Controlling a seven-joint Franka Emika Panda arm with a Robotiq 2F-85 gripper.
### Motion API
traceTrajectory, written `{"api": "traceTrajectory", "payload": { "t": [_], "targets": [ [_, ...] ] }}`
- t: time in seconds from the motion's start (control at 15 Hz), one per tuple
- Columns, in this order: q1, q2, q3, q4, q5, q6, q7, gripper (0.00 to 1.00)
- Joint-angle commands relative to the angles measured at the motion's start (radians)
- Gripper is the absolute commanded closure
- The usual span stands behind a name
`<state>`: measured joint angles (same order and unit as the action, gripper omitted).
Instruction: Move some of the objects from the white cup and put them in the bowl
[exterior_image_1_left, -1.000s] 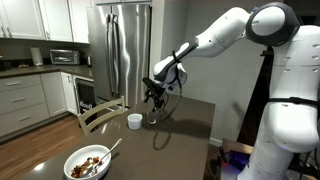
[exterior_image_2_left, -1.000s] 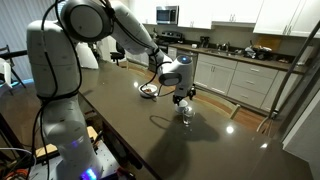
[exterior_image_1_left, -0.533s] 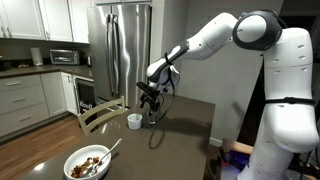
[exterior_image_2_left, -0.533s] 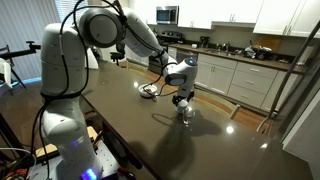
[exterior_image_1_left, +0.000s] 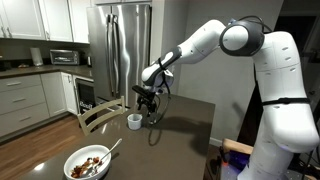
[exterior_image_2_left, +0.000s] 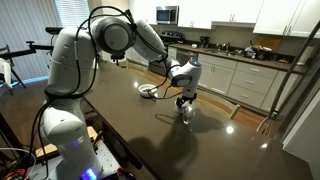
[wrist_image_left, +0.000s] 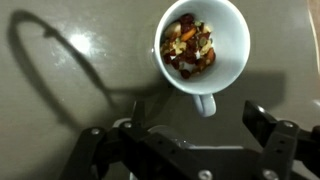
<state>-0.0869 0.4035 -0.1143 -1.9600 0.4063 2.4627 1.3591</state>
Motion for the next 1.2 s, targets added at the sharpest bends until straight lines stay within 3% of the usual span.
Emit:
{"api": "traceTrajectory", "payload": {
  "t": [0.0, 0.2, 0.33, 0.6, 0.73, 0.8, 1.0, 1.13],
  "targets": [
    [0.003, 0.064, -0.019, 0.083, -0.038, -0.050, 0.036, 0.00],
    [-0.003, 0.097, -0.020, 0.120, -0.022, -0.060, 0.037, 0.02],
    [-0.005, 0.114, -0.020, 0.143, -0.017, -0.065, 0.040, 0.25],
    [-0.007, 0.141, -0.019, 0.184, -0.013, -0.077, 0.054, 0.53],
    [-0.009, 0.154, -0.018, 0.202, -0.014, -0.087, 0.065, 0.64],
    [-0.011, 0.160, -0.017, 0.210, -0.012, -0.093, 0.068, 0.65],
    [-0.020, 0.176, -0.012, 0.236, -0.003, -0.126, 0.069, 0.91],
    [-0.024, 0.180, -0.012, 0.247, 0.000, -0.145, 0.069, 0.96]
  ]
}}
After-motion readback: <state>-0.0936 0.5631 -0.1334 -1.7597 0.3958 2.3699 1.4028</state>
